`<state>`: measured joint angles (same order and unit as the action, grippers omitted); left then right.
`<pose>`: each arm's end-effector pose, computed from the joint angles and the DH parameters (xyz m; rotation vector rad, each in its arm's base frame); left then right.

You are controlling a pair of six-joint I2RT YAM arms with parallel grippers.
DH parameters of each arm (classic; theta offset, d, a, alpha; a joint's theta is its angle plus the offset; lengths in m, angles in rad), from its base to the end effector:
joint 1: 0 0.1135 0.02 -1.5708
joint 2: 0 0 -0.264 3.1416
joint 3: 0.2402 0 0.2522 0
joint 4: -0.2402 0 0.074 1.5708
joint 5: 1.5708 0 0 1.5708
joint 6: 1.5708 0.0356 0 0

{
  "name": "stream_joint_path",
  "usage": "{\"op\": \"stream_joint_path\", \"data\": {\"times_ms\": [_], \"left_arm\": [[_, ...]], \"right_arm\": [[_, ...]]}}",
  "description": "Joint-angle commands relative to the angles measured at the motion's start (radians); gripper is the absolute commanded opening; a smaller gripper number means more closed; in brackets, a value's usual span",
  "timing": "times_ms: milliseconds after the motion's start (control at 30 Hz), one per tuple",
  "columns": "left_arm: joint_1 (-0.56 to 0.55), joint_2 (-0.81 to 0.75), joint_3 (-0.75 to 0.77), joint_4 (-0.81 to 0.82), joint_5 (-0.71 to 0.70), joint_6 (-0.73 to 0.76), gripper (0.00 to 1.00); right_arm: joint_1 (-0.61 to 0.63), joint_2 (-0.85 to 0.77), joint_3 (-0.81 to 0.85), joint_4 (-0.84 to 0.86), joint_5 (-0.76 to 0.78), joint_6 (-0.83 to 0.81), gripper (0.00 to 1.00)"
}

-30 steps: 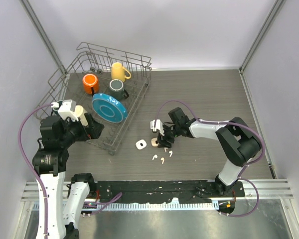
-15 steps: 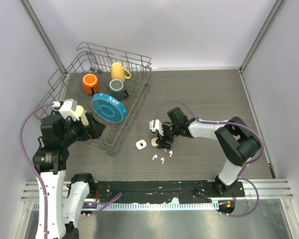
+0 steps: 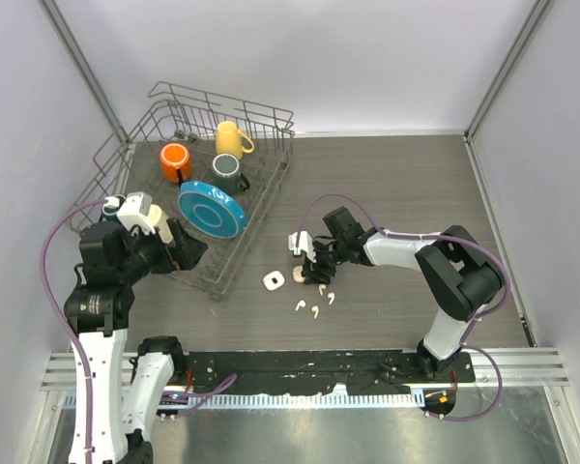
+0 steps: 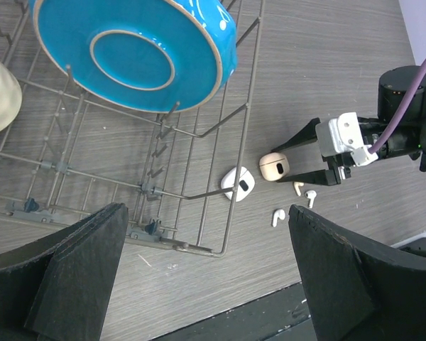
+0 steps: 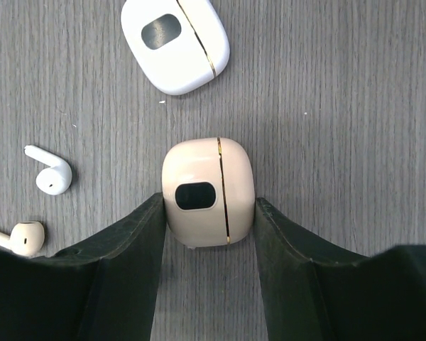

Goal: Insert the wireless bluetooth earbuds into the charging case
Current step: Pick up the charging case at the center of the board.

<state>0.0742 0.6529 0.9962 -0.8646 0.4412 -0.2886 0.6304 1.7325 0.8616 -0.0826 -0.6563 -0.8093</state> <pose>0.1137 -0.0068 0.3599 -0.1093 2.0878 -0.5907 0.2500 0.2093 0.1420 -1.7616 1.6177 0.7385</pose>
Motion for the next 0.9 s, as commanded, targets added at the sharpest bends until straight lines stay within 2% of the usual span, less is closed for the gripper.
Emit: {"op": "stream_joint_path", "data": {"times_ms": [0, 67, 133, 167, 300, 400, 467, 733, 833, 867], "left_arm": [[0.004, 0.014, 0.012, 0.038, 0.053, -0.024, 1.00], [0.004, 0.017, 0.022, 0.035, 0.068, -0.038, 1.00], [0.003, 0.017, 0.025, 0.055, 0.076, -0.086, 1.00], [0.004, 0.017, 0.024, 0.064, 0.089, -0.107, 1.00], [0.004, 0.024, 0.012, 0.125, 0.137, -0.205, 1.00], [0.004, 0.036, 0.007, 0.174, 0.218, -0.256, 1.00], [0.004, 0.042, 0.005, 0.220, 0.269, -0.287, 1.00], [-0.011, 0.062, 0.039, 0.262, 0.261, -0.345, 1.00], [-0.097, 0.077, 0.019, 0.305, 0.209, -0.363, 1.00], [-0.159, 0.082, 0.015, 0.323, 0.180, -0.362, 1.00]], "right_arm": [[0.015, -0.027, 0.004, 0.021, 0.029, 0.037, 0.28], [0.018, -0.050, -0.031, 0.078, 0.044, 0.065, 0.17], [0.020, -0.099, -0.064, 0.189, 0.084, 0.131, 0.11], [0.023, -0.120, -0.099, 0.222, 0.095, 0.154, 0.01], [0.031, -0.253, -0.185, 0.412, 0.147, 0.254, 0.01], [0.041, -0.324, -0.229, 0.477, 0.181, 0.301, 0.01], [0.055, -0.393, -0.251, 0.494, 0.221, 0.318, 0.01], [0.152, -0.603, -0.294, 0.511, 0.391, 0.371, 0.01], [0.181, -0.649, -0.288, 0.497, 0.406, 0.395, 0.01], [0.186, -0.663, -0.283, 0.495, 0.408, 0.404, 0.01]]}}
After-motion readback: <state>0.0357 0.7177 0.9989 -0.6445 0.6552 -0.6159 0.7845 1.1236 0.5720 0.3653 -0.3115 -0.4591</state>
